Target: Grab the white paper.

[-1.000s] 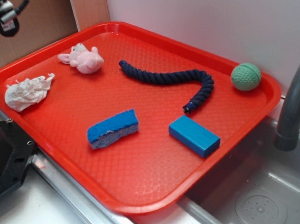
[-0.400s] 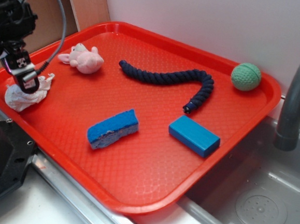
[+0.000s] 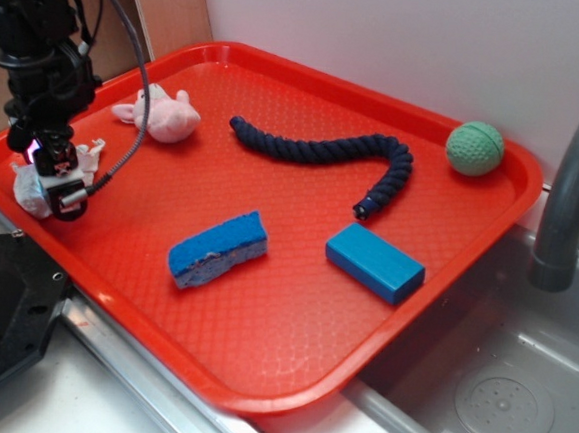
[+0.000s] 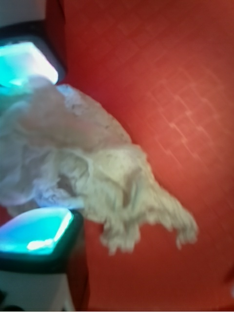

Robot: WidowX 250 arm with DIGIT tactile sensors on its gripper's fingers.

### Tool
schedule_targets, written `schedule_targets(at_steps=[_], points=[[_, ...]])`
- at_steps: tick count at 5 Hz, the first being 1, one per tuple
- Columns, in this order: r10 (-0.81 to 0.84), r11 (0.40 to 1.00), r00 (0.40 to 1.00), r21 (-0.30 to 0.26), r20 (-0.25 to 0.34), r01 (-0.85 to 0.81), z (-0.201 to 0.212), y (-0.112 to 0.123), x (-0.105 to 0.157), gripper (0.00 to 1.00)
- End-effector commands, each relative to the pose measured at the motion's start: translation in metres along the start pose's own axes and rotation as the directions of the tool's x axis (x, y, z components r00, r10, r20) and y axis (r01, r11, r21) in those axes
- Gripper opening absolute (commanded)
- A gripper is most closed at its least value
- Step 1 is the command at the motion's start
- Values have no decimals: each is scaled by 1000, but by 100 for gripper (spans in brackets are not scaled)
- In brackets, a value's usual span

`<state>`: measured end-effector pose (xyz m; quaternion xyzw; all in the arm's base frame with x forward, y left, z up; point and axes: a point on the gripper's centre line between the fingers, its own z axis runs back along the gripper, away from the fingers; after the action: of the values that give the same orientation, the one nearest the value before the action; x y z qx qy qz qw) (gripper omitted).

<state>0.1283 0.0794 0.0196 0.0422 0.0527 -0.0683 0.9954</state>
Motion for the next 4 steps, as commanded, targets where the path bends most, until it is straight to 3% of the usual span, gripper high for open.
schedule_targets(at_steps=[1,3,4], points=[[-67,997,997,-22,34,68,3,0,5,0],[-54,998,994,-15,96,56,33,8,-6,0],[1,1000,994,-2,111,-1,70,10,-9,0]])
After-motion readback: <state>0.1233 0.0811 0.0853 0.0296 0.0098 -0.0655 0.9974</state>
